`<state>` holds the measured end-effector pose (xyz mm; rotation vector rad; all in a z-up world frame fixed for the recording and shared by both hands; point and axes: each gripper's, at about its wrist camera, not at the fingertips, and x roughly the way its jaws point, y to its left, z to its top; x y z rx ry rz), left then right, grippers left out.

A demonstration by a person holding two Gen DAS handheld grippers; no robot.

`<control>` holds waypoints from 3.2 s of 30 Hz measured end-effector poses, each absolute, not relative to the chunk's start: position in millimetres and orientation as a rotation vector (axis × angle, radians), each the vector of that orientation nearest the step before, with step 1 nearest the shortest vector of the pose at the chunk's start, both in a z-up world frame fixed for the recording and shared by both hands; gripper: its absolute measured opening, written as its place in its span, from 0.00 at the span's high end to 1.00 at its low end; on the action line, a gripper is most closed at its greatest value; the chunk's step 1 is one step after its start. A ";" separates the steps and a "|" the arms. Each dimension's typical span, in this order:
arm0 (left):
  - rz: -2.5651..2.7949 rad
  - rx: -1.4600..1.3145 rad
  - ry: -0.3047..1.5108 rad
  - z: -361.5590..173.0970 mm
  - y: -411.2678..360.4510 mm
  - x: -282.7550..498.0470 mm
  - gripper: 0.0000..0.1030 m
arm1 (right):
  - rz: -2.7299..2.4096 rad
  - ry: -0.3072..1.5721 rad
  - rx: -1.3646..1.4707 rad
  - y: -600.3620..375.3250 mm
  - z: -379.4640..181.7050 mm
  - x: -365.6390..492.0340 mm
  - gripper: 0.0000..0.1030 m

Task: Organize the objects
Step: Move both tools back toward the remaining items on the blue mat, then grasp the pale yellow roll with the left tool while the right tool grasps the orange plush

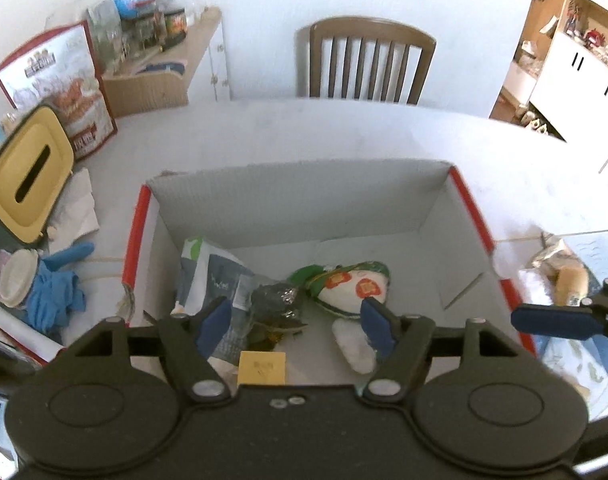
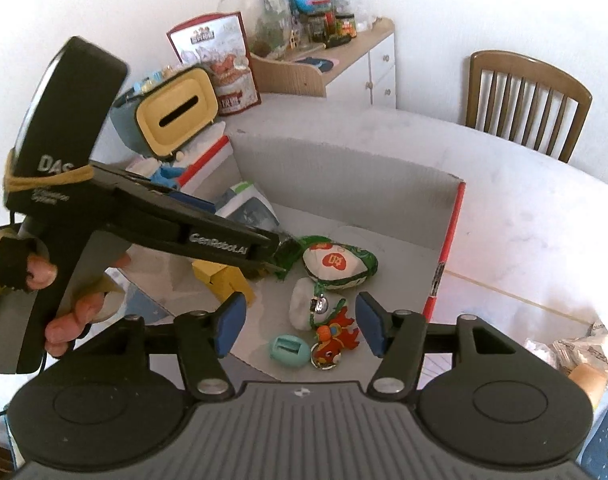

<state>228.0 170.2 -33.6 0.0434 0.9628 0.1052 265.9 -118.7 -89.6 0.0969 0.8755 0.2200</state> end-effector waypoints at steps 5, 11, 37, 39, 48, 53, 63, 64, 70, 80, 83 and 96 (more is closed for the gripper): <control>0.095 0.049 0.913 -19.1 159.3 211.8 0.27 | 0.216 0.846 0.120 -127.4 -79.3 252.5 0.39; 0.091 0.054 0.872 -8.1 145.4 197.7 0.23 | 0.223 0.807 0.162 -141.9 -68.5 238.8 0.34; 0.025 0.080 0.779 0.2 64.9 160.2 0.01 | 0.175 0.677 0.207 -233.8 -44.1 150.1 0.18; 0.010 0.079 0.779 -1.9 56.5 159.0 0.01 | 0.161 0.674 0.215 -245.7 -43.9 142.9 0.18; -0.019 0.025 0.803 -19.8 22.2 160.9 0.01 | 0.059 0.691 0.234 -300.6 -54.1 119.9 0.18; -0.036 0.023 0.819 -33.8 -2.2 164.8 0.01 | -0.012 0.708 0.262 -335.6 -63.3 113.5 0.18; -0.110 0.043 0.903 -76.0 -59.9 159.1 0.01 | -0.040 0.764 0.257 -370.8 -90.1 121.2 0.18; -0.115 0.049 0.912 -80.7 -65.1 159.1 0.01 | -0.040 0.769 0.253 -371.5 -93.3 122.5 0.18; -0.134 0.092 0.922 -108.5 -90.7 157.4 0.01 | 0.011 0.809 0.231 -373.0 -112.7 138.2 0.18; -0.185 0.161 0.952 -147.6 -117.9 149.3 0.00 | 0.074 0.864 0.209 -364.8 -139.4 171.0 0.18; -0.185 0.193 0.951 -156.4 -122.3 146.4 0.01 | 0.088 0.884 0.193 -358.8 -148.2 179.5 0.18; -0.192 0.226 0.956 -174.7 -129.5 144.2 0.15 | 0.090 0.920 0.204 -352.3 -167.7 203.8 0.28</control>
